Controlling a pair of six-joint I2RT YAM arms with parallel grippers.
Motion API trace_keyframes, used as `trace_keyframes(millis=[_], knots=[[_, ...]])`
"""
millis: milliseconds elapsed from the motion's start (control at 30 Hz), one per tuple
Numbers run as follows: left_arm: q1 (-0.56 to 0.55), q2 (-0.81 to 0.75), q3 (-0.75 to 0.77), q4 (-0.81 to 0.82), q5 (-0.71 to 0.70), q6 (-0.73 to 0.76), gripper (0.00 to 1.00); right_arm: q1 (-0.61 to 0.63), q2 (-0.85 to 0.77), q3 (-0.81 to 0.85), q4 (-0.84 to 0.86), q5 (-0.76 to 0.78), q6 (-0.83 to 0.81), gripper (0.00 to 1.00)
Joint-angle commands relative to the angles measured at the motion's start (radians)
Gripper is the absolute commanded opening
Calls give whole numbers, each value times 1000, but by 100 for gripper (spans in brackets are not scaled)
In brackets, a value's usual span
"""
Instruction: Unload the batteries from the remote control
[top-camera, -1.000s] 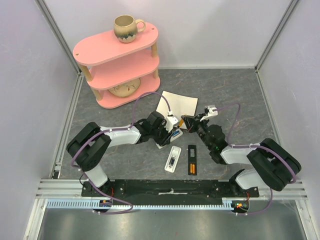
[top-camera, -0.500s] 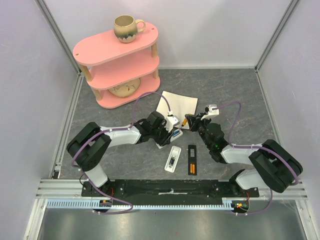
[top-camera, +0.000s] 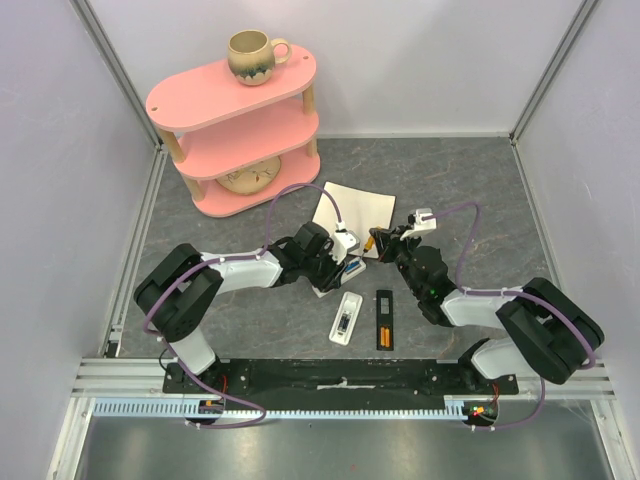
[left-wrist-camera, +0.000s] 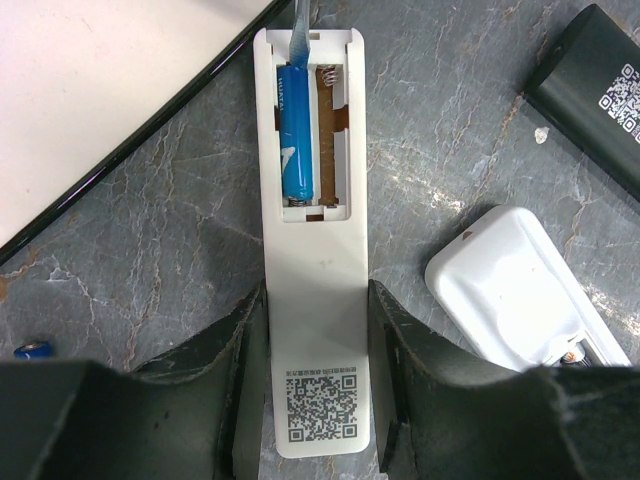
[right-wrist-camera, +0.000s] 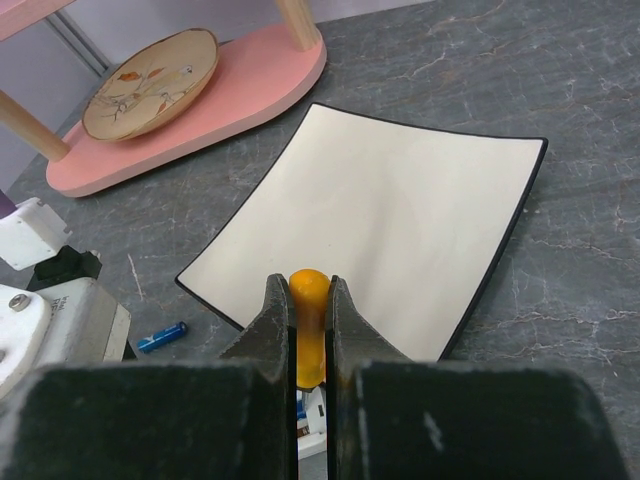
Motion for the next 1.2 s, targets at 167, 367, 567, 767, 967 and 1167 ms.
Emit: trace_keyframes(millis=[167,367,567,767,967,1167], knots=[[-2,62,-7,-45,24,-11,2,40,73,10,13,-10,-93,0],[-1,62,-7,-47,24,-9,2,93,120,18,-20,23,-125,0],[4,57,-12,-44,27,-12,2,109,182,-33,69,-39,-62,0],[10,59,-12,-40,33,-15,2,107,195,-70,143,-109,-13,0],[13,62,-10,-40,38,-20,2,64,177,-99,238,-195,79,0],[13,63,-12,-40,38,-22,2,-11,131,-130,368,-294,211,0]])
